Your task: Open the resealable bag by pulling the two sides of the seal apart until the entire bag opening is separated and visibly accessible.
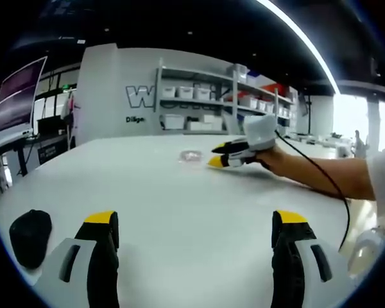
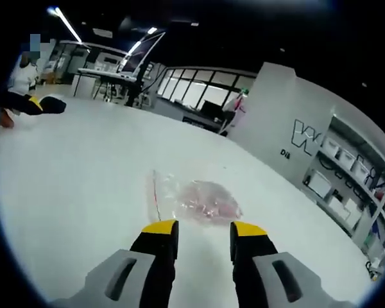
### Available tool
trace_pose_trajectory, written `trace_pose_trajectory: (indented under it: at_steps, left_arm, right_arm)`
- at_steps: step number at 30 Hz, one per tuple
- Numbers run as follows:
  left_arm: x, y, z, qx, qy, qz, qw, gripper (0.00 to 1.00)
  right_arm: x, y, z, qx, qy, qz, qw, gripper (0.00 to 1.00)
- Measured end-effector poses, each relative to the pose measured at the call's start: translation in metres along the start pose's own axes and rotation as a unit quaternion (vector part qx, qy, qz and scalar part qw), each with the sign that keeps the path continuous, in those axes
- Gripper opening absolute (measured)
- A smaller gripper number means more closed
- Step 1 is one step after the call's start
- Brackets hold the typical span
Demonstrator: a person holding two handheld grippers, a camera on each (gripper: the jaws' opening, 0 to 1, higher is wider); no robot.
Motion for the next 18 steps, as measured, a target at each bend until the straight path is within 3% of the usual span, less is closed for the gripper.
trace_pose_trajectory:
  at_steps: [8, 18]
  left_arm:
    - [-0.002, 0.000, -0.002, 0.000, -0.002, -0.003, 1.0000, 0.99]
    - [-0.003, 0.001, -0.002, 0.000, -0.002, -0.005, 1.0000, 0.98]
  right_arm:
    - [-0.018, -0.011, 0.010, 0.025, -0.038, -0.041, 0.9982, 0.26]
    - [-0.026, -0.015, 0.015, 0.039, -0.042, -0.062, 0.9965, 0.20]
Point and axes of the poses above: the point that each gripper's makers call its tool centre point, and the gripper's own axes: z roughly forward along the fingers, x roughly to its right, y roughly out of its underside, the point moved 7 cm from there along -z, roughly backward along the fingers, and after that the axes turned 12 degrees about y, right-handed, at the moved point
